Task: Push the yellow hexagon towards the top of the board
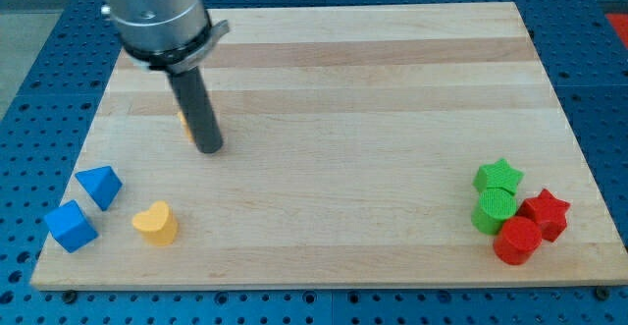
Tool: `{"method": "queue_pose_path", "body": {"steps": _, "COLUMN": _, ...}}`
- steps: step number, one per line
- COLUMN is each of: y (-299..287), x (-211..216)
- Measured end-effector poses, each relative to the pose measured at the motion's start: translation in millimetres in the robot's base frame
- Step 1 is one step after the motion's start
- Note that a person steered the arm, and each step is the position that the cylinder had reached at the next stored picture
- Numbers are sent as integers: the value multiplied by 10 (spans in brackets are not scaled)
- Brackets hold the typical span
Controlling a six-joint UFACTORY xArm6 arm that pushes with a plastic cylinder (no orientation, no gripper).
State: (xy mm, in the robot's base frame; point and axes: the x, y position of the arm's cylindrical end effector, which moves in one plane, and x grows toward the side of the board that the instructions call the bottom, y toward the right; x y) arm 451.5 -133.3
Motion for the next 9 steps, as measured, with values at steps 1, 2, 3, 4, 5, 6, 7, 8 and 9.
{"method": "queue_pose_path", "body": {"steps": 1, "y": -48, "x": -367}}
{"method": "queue_pose_path", "body": {"steps": 2, "y": -234, "x": -404}}
{"method": "queue_pose_path", "body": {"steps": 3, "y": -120, "x": -31}}
{"method": "queue_pose_path", "body": {"steps": 4, "y": -338, "x": -160}}
{"method": "queue_pose_path", "body": {"steps": 5, "y": -611, "x": -615}}
{"method": "queue_pose_path", "body": {"steps": 6, "y": -900, "x": -667}}
{"method": "queue_pose_path", "body": {"steps": 7, "y": -919, "x": -350}}
{"method": "queue_pose_path", "body": {"steps": 8, "y": -1208, "x": -389}}
{"method": "queue_pose_path", "body": {"steps": 9, "y": -1438, "x": -621}}
